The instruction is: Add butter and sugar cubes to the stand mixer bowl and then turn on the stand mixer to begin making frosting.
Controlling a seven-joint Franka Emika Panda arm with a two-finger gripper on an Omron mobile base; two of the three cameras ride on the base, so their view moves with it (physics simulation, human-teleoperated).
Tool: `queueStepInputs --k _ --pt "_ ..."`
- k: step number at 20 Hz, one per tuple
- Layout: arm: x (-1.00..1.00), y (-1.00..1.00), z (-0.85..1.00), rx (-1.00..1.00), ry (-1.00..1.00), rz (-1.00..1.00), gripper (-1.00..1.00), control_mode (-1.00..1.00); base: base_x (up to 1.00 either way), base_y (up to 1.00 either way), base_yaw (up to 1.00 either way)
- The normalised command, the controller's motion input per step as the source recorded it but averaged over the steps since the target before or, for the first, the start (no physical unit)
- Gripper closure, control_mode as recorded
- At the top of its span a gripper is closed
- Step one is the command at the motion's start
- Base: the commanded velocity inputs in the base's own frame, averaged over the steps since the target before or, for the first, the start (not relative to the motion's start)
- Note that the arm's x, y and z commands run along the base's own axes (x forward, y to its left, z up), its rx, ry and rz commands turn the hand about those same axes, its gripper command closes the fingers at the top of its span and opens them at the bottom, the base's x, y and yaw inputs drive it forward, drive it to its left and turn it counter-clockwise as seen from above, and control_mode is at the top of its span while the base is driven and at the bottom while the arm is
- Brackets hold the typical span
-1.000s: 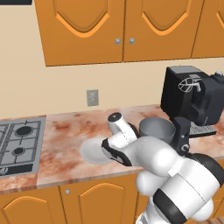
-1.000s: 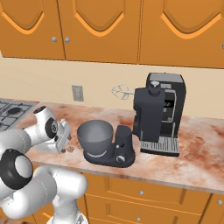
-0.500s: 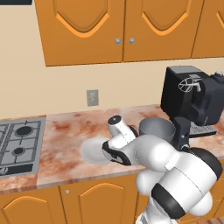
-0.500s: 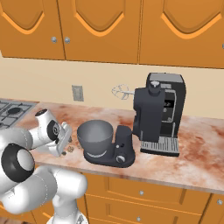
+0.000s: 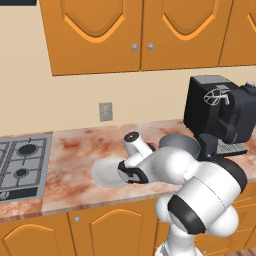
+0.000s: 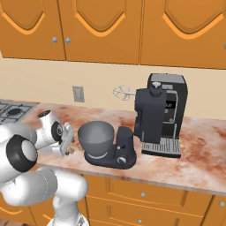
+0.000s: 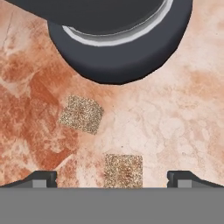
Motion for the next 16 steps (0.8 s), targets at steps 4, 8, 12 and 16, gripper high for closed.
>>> queueStepInputs --k 4,8,12,16 --pt "0.01 0.0 -0.12 0.0 0.0 0.0 -1.0 -1.0 0.0 0.0 0.0" --pt "0.0 0.0 -0.2 0.0 0.0 0.0 -1.0 -1.0 0.0 0.0 0.0" --pt "0.0 0.0 -0.22 0.0 0.0 0.0 -1.0 -1.0 0.0 0.0 0.0" --pt "0.0 0.0 -0.14 0.0 0.0 0.0 -1.0 -1.0 0.0 0.0 0.0"
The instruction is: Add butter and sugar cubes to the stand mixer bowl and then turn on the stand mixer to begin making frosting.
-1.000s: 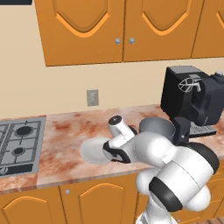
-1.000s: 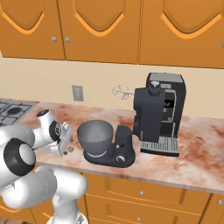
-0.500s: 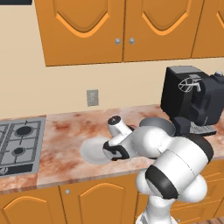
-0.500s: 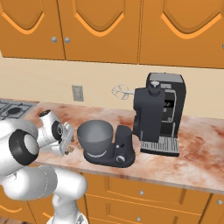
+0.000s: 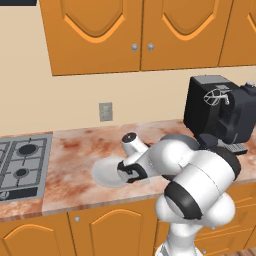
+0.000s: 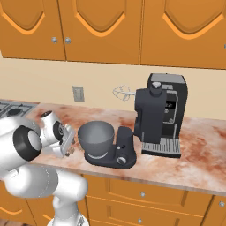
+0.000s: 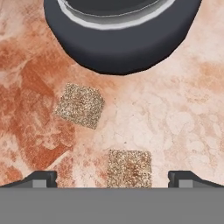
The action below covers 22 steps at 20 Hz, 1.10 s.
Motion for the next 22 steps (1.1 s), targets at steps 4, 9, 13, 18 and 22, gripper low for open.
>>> queueStepInputs --k 4,9,13,18,22 --pt "0.0 -0.05 -0.19 0.0 0.0 0.0 1.0 -1.0 0.0 0.0 0.0" --pt "0.0 0.0 -0.15 0.0 0.0 0.0 1.0 -1.0 0.0 0.0 0.0" --pt "0.0 0.0 0.0 0.0 0.0 0.0 1.0 -1.0 0.0 0.0 0.0" --pt "0.0 0.0 0.04 0.0 0.0 0.0 1.0 -1.0 0.0 0.0 0.0" --pt "-0.27 0.0 0.78 0.0 -0.15 0.02 1.0 -1.0 0.0 0.0 0.0"
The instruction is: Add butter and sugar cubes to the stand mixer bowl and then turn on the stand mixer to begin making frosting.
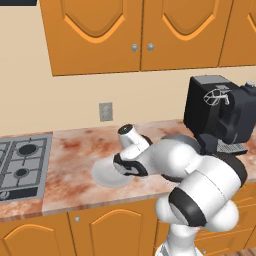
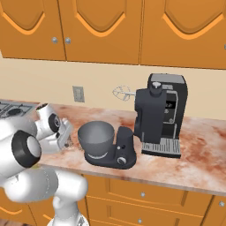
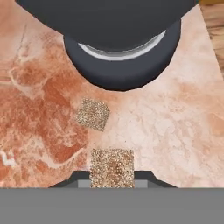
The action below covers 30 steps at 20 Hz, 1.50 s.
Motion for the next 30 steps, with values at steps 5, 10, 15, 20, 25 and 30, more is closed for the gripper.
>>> queueStepInputs --k 5,10,15,20,25,30 --pt "-0.16 0.0 1.0 0.0 -0.12 0.09 1.0 -1.0 0.0 0.0 0.0" --pt "-0.07 0.0 1.0 0.0 -0.01 0.05 1.0 -1.0 0.0 0.0 0.0" --pt "-0.07 -0.2 0.76 0.0 0.0 0.0 1.0 -1.0 0.0 0.0 0.0" --pt "0.0 -0.51 0.64 0.0 0.09 0.0 1.0 -1.0 0.0 0.0 0.0" --pt "0.0 -0.69 0.22 0.0 0.12 0.03 1.0 -1.0 0.0 0.0 0.0" --pt "-0.03 -0.68 -0.12 0.06 0.04 0.16 1.0 -1.0 0.0 0.0 0.0"
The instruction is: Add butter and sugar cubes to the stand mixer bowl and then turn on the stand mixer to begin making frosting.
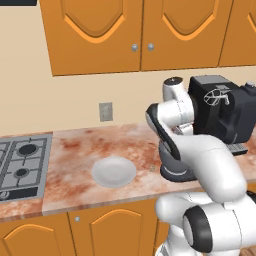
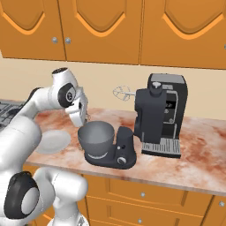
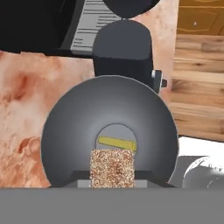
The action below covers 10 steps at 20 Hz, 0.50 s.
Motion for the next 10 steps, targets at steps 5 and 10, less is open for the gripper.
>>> queueStepInputs --k 5,10 --pt "0.01 -0.26 -0.39 0.07 0.09 0.18 1.0 -1.0 0.0 0.0 0.0" --pt "0.03 -0.11 -0.49 0.04 0.12 0.22 1.0 -1.0 0.0 0.0 0.0"
